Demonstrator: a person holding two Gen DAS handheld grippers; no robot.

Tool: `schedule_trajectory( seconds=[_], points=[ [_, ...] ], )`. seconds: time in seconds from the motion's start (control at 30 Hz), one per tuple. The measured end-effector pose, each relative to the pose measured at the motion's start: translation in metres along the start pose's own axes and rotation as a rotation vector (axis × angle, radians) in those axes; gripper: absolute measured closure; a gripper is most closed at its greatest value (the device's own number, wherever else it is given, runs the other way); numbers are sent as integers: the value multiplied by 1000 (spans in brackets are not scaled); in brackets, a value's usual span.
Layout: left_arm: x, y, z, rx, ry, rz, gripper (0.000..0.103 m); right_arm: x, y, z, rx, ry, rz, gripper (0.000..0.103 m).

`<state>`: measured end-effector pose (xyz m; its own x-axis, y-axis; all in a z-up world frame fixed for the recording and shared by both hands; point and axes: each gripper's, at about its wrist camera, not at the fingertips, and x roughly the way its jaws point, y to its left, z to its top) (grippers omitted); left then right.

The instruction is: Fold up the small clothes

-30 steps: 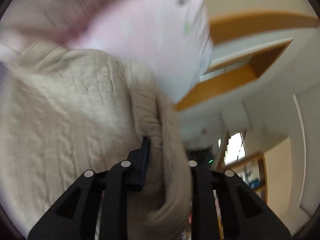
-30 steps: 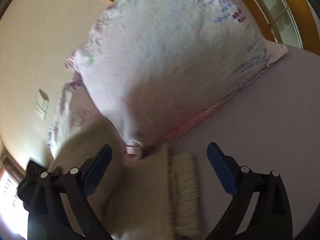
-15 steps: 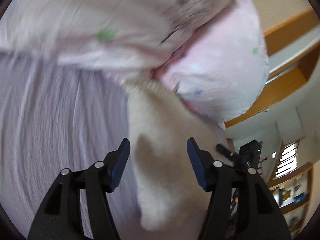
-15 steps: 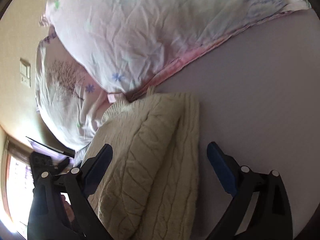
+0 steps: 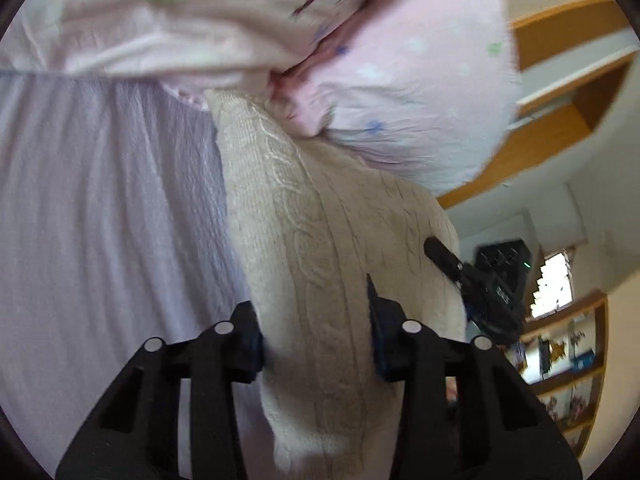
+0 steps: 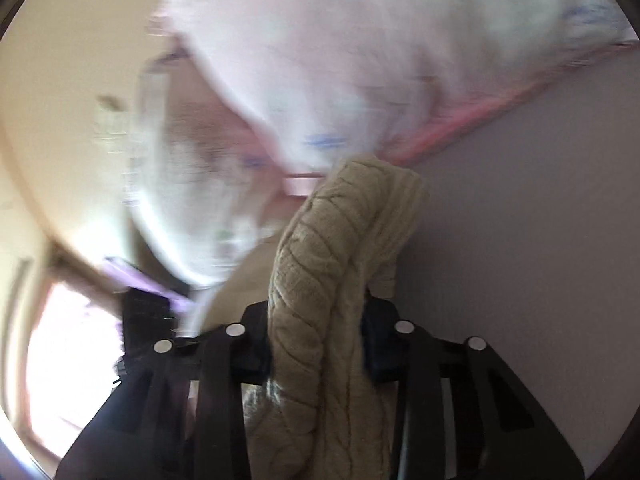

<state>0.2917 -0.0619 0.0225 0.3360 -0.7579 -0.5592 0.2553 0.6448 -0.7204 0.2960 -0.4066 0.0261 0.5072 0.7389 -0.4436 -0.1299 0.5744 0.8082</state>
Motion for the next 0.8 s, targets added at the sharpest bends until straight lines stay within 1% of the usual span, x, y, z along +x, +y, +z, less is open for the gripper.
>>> schedule_trajectory(
  seconds=[0.03,0.07,0.1,0.13,0.17,0.2,0.23,0.27,0.3,0.33,0.37,0.4,0.43,0.5,0.53,0.57,0.6,0.63,0.67,0.73,0.8],
  points=[
    [-23,-3,-8,46,-35,22,63,4,6,-3,-12,14,28,69],
    [-36,-3,-14,72,-61,45,63,15,17,-9,-34,48,58,69],
    [-50,-1,-20,89,-84,74,62,26,24,-14,-51,79,59,69],
    [-62,3,-27,98,-105,114,61,38,30,-19,-71,117,45,69],
    [-72,12,-34,93,-120,171,59,57,35,-25,-97,180,0,68],
    [-77,23,-40,78,-120,204,55,68,36,-29,-112,218,-48,60],
    [-79,32,-44,54,-112,212,53,75,37,-31,-123,239,-100,49],
    [-79,46,-51,9,-120,193,50,73,35,-29,-114,228,-131,45],
    [-83,50,-54,-8,-146,171,48,64,33,-26,-99,187,-137,41],
    [-83,50,-54,-9,-160,161,47,52,32,-23,-86,127,-148,38],
    [-85,51,-57,5,-177,157,43,35,32,-19,-71,39,-165,38],
    [-84,51,-59,17,-187,170,38,27,33,-17,-62,-10,-171,38],
    [-82,50,-58,25,-194,181,36,23,35,-16,-57,-27,-165,38],
    [-80,55,-59,10,-191,168,31,34,41,-16,-63,16,-160,38],
    [-80,60,-59,-13,-186,151,29,41,44,-17,-73,43,-175,51],
    [-80,63,-58,-20,-184,143,27,58,48,-22,-106,95,-209,70],
    [-78,62,-56,-17,-192,146,26,73,53,-23,-142,115,-247,81],
    [-81,62,-57,-9,-197,158,23,79,60,-24,-186,100,-303,86],
    [-83,62,-59,-2,-201,160,21,81,69,-20,-232,67,-350,87],
    [-83,59,-61,17,-203,168,18,82,72,-6,-234,24,-395,89],
    [-79,54,-60,45,-204,189,16,91,62,1,-223,28,-475,90]
  ],
)
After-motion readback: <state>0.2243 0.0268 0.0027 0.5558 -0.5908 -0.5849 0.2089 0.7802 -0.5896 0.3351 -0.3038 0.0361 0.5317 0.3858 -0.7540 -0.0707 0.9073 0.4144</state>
